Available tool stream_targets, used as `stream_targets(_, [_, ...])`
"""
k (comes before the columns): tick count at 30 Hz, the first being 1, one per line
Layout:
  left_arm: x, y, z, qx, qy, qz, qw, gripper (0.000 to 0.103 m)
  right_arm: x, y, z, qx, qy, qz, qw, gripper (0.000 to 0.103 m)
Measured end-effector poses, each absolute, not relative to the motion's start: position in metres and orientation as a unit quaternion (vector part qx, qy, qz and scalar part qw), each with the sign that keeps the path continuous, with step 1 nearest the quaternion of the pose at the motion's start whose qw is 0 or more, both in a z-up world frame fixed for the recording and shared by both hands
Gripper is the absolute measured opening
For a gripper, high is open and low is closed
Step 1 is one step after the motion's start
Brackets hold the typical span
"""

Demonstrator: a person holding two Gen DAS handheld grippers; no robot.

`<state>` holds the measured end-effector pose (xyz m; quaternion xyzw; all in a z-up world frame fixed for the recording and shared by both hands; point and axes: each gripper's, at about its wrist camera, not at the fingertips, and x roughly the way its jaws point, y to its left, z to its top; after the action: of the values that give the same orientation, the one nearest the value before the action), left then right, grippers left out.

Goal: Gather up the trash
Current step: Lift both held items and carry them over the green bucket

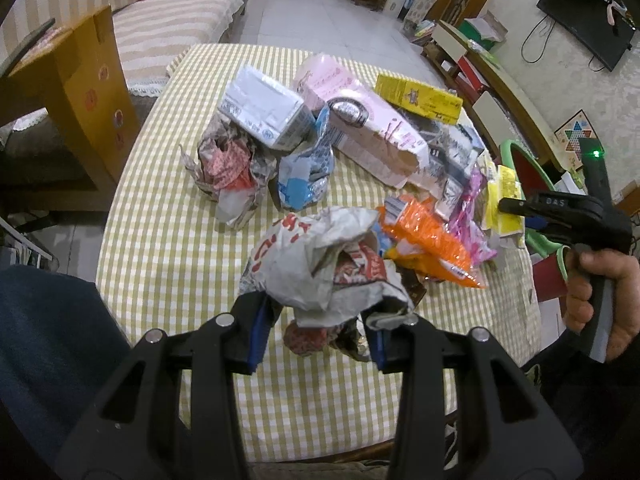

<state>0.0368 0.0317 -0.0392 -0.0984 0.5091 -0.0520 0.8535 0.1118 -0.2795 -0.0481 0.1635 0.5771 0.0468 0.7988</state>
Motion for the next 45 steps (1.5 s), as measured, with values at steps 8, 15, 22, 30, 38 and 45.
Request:
stream_targets(8, [0.035, 0.034, -0.016, -0.112, 0.48, -0.072, 0.867, 0.038, 0.093, -0.278, -0.004, 0.14, 0.531, 0.063, 0.833, 0.037])
stream_targets(15, [0.05, 0.02, 0.013, -0.121, 0.455, -0.11, 0.875, 0.038, 0.088, -0.283, 0.019, 0.136, 0.507, 0.074, 0.848, 0.037])
stream_targets(22, [0.072, -0.013, 0.031, -0.106, 0.448, -0.147, 0.876, 0.038, 0.087, -0.31, 0.031, 0.145, 0.489, 0.06, 0.858, 0.037])
stream_targets(30, [0.099, -0.062, 0.037, -0.08, 0.444, -0.191, 0.872, 0.038, 0.095, -0.356, 0.04, 0.145, 0.463, 0.014, 0.874, 0.037])
stream_targets(38, [0.138, -0.127, 0.045, -0.054, 0.437, -0.249, 0.863, 0.038, 0.106, -0.409, 0.041, 0.163, 0.446, -0.031, 0.879, 0.037])
stream_targets(45, [0.175, -0.188, 0.045, -0.041, 0.445, -0.301, 0.842, 0.038, 0.112, -0.453, 0.036, 0.168, 0.439, -0.077, 0.879, 0.037])
